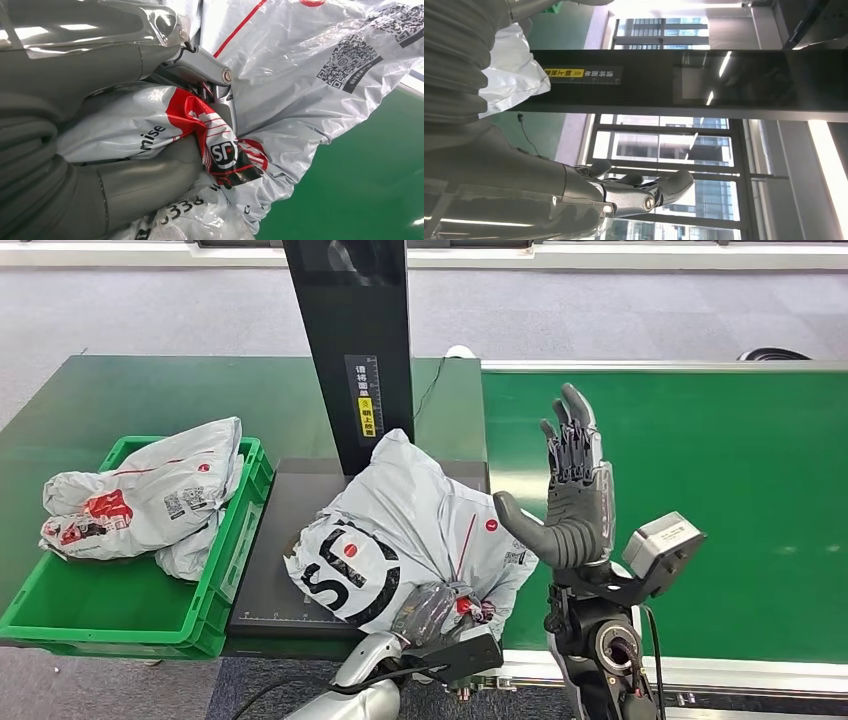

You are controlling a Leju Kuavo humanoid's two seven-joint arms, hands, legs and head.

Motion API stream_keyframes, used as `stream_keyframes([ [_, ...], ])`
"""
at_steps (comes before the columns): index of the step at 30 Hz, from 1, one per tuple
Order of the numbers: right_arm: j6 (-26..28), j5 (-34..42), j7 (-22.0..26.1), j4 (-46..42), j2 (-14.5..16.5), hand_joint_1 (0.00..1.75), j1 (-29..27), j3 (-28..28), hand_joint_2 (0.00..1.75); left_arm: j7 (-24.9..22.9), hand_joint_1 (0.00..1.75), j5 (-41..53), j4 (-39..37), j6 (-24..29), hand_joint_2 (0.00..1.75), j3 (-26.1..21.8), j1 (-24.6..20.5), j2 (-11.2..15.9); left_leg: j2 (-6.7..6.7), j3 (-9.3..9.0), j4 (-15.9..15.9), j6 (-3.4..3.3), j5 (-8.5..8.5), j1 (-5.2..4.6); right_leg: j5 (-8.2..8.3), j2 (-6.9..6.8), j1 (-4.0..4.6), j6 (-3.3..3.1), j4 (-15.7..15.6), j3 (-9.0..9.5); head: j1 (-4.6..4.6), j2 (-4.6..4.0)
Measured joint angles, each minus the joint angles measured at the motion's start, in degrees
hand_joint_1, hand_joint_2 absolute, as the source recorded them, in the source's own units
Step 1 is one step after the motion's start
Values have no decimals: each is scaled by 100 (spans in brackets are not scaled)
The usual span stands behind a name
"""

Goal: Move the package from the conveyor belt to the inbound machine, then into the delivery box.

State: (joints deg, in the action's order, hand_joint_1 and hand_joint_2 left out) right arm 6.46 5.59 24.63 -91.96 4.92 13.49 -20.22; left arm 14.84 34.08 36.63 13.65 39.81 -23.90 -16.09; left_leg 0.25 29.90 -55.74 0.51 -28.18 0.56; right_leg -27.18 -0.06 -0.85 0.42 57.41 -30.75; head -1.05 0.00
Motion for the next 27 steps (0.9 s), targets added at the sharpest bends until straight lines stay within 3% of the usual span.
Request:
stream_keyframes([
  [6, -30, -40, 19, 14, -8, 0, -31, 18, 175, 326, 175, -137, 38, 433, 175, -287, 117, 33, 16, -15, -1, -1, -18, 0, -3, 16, 0, 2, 0, 8, 2, 0],
  [9, -54, -78, 81, 57, -32, 0, -88, 37, 175, 593, 175, -510, 560, 418, 175, -632, 405, 146, 16, -12, -1, 1, -15, 1, -4, 17, 1, 2, 1, 0, 1, 0],
  [19, -28, -115, 243, 241, -187, 0, -376, 198, 175, 1521, 175, -2358, 4176, 260, 175, -1857, 1833, 924, 13, 85, -4, 10, 6, 5, -2, 15, 9, -1, 8, -91, 2, 0],
  [27, 8, -121, 234, 240, -329, 0, -515, 314, 175, 2417, 175, -3317, 6663, 468, 175, -2541, 2548, 1189, 14, 115, -5, 11, 3, 3, -2, 14, 7, -1, 7, -121, 1, 0],
])
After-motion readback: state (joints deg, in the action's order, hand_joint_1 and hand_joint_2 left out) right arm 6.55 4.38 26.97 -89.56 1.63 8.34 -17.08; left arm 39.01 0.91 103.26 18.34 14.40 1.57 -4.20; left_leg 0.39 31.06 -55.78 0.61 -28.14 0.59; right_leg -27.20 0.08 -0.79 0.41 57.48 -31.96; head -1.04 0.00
